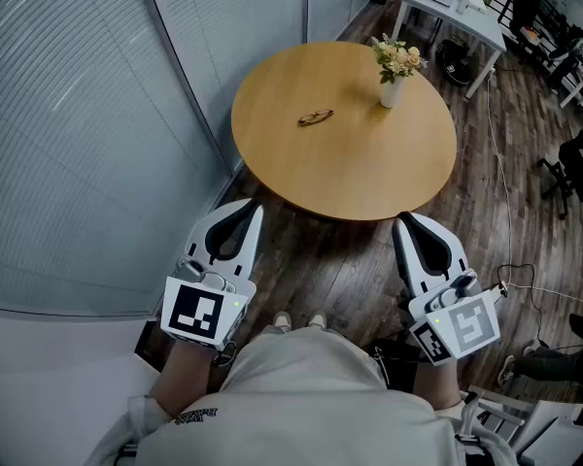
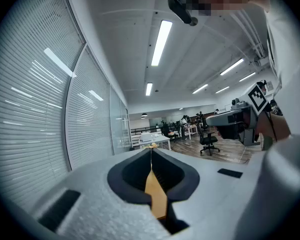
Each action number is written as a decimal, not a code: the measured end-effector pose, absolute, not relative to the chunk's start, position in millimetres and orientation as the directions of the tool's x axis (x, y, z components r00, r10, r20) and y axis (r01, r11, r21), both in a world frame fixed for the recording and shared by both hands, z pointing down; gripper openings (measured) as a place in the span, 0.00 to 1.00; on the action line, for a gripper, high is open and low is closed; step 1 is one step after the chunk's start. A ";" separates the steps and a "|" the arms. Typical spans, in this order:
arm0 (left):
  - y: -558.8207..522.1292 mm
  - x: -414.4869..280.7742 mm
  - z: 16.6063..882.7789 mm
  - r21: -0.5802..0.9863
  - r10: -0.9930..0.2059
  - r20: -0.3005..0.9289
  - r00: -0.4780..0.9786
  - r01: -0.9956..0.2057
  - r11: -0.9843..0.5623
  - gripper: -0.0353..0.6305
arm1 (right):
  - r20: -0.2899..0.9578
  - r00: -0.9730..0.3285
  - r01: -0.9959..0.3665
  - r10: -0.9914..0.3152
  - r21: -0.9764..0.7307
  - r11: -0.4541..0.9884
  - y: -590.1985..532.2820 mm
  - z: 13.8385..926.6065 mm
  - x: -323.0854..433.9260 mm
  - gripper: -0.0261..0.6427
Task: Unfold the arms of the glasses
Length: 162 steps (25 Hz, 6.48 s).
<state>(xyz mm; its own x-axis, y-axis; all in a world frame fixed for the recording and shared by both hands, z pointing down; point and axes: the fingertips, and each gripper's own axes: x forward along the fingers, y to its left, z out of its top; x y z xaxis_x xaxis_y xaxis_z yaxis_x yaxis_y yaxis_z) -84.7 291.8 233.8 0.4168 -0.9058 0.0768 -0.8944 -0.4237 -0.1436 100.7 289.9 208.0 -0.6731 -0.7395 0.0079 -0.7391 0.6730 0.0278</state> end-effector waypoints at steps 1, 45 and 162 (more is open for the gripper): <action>291.0 -84.8 235.1 -0.161 -0.907 0.077 0.414 -0.893 -0.421 0.09 | -0.001 -0.671 -0.741 -0.741 0.025 0.671 289.2 207.2 102.5 0.09; 270.4 10.9 264.2 -0.205 -0.899 0.169 0.405 -0.878 -0.434 0.09 | 0.059 -0.653 -0.757 -0.755 -0.039 0.652 249.2 267.2 200.5 0.09; -193.9 -93.9 395.5 -0.240 -0.759 0.433 0.487 -0.749 -0.618 0.26 | 0.350 -0.581 -0.789 -0.735 -0.019 0.614 -186.9 373.6 30.6 0.09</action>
<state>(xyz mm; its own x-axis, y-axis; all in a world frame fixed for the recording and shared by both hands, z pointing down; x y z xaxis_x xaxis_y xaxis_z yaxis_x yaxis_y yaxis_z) -93.9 -193.9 395.5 0.4870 -0.7587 0.4326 -0.7491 -0.6175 -0.2397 30.6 -186.9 373.6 -0.5808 -0.7351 0.3497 -0.7888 0.6143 -0.0188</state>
